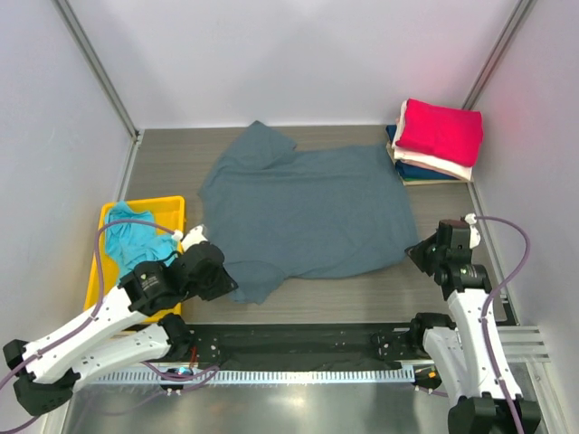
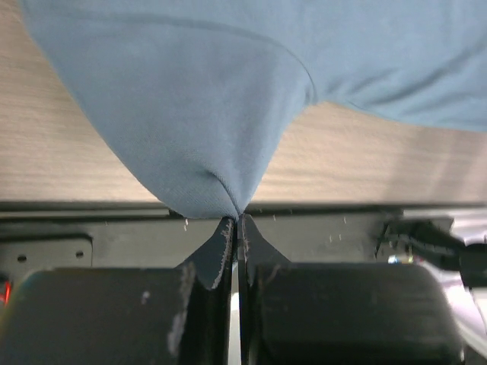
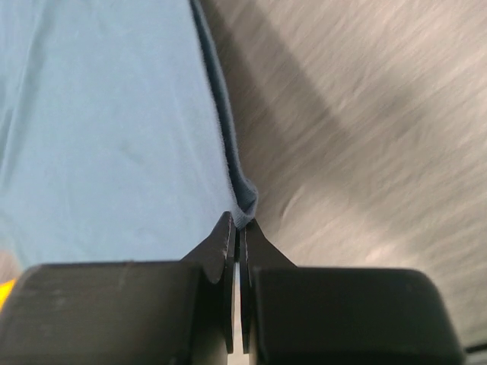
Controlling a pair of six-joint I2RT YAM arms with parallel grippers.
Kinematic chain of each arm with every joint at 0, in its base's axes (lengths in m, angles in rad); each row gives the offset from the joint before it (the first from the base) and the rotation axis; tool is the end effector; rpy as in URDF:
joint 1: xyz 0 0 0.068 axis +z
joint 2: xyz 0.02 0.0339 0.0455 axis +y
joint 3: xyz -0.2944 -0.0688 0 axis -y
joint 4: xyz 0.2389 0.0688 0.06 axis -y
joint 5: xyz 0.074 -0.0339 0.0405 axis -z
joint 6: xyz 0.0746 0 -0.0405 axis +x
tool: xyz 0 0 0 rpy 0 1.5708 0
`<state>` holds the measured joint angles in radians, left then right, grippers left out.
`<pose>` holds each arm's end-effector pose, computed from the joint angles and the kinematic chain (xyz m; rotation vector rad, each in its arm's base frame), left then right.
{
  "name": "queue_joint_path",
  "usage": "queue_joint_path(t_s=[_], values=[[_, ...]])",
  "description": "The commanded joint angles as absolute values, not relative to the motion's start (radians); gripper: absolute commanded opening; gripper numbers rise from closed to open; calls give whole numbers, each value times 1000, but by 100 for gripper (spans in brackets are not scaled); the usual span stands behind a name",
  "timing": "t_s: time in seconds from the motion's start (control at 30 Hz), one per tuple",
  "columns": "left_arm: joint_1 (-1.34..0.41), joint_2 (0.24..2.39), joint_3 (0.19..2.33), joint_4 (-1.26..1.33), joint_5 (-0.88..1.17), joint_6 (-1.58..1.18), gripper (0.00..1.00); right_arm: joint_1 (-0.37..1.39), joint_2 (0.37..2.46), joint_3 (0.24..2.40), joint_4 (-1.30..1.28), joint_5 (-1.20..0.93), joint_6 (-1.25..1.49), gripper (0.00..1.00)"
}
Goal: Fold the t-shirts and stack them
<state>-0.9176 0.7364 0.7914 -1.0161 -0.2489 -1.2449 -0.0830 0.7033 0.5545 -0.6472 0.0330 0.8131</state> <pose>0.0881 -0.0848 0.2643 -0.5214 2.5333 -0.5657 0.1438 -0.0144 0.2217 1.0492 2.1458 0.3111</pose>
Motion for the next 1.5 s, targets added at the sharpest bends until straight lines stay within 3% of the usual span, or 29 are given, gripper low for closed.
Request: queue_joint_path(t_s=[0.0, 0.17, 0.33, 0.53, 0.63, 0.97, 1.23, 1.27, 1.3, 1.37, 1.4, 1.47], values=[[-972, 736, 860, -1098, -242, -1279, 0, -87, 623, 600, -790, -66, 861, 1], [-1031, 770, 952, -1160, -330, -1275, 0, -87, 566, 655, -871, -64, 854, 1], [-1002, 970, 1182, -1219, -483, -1120, 0, -87, 733, 710, -780, -83, 842, 1], [-627, 1153, 1307, -1063, -279, -778, 0, -87, 986, 804, -648, -52, 822, 1], [-536, 1258, 1359, -1028, -256, -683, 0, -87, 1072, 833, -586, -42, 812, 1], [-350, 1612, 1543, -927, -132, -514, 0, -90, 1362, 926, -459, -6, 796, 1], [-252, 1926, 1840, -1000, -138, -445, 2, -112, 1607, 1035, -390, -5, 807, 1], [-238, 2025, 1888, -1015, -123, -442, 5, -113, 1643, 1073, -387, -8, 805, 5], [-226, 2080, 1940, -1066, -98, -449, 14, -112, 1678, 1101, -384, -37, 799, 30], [-190, 2187, 2139, -1165, -45, -454, 25, -123, 1777, 1172, -391, -73, 790, 62], [-187, 2241, 2184, -1243, -46, -456, 37, -127, 1793, 1186, -405, -89, 787, 82], [-195, 2162, 2133, -1209, -74, -460, 52, -143, 1766, 1180, -408, -104, 764, 91]])
